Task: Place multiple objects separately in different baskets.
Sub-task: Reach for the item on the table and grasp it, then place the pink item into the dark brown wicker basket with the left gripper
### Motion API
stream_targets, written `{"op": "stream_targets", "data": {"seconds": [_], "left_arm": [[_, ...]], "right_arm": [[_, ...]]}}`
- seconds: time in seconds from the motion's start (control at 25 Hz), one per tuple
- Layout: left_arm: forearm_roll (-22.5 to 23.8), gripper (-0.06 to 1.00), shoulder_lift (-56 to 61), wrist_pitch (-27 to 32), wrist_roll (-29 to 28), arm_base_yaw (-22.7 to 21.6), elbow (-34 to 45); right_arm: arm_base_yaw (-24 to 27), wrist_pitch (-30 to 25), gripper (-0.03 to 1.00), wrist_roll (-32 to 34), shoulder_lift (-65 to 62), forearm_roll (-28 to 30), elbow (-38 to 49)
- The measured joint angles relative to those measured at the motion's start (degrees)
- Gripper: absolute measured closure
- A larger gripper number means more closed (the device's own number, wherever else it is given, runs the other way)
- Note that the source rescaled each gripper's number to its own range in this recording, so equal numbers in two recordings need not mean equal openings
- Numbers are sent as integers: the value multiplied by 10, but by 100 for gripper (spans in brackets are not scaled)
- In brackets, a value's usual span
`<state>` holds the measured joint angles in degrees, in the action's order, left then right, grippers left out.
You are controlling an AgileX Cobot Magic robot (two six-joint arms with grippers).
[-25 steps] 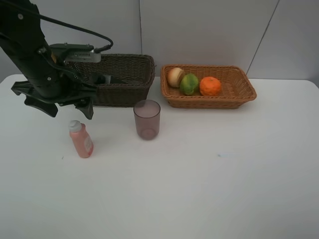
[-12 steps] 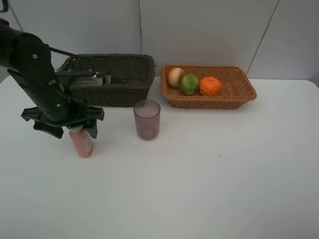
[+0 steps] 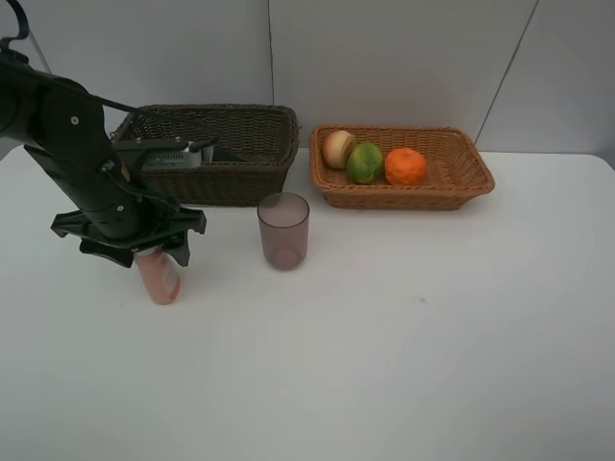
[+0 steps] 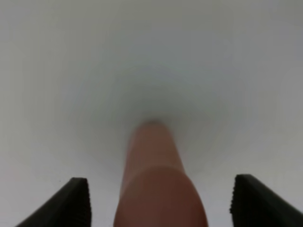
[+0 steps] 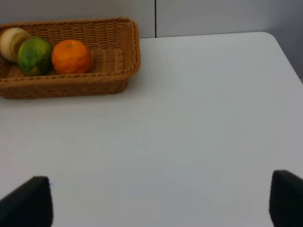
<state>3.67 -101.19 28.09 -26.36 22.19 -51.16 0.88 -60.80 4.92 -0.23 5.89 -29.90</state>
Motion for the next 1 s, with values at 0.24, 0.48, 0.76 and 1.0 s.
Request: {"op": "stream_targets", "data": {"seconds": [0.24, 0.48, 0.76, 1.0], "left_arm": [[-9, 53, 0, -1, 0, 0, 0], [-9, 53, 0, -1, -11, 0, 0], [-9, 53, 0, -1, -12, 0, 0], [-9, 53, 0, 2, -12, 0, 0]], "right_arm": [[0, 0, -2, 0, 0, 0, 0], [0, 0, -2, 0, 0, 0, 0], [0, 0, -2, 0, 0, 0, 0], [0, 0, -2, 0, 0, 0, 0]]}}
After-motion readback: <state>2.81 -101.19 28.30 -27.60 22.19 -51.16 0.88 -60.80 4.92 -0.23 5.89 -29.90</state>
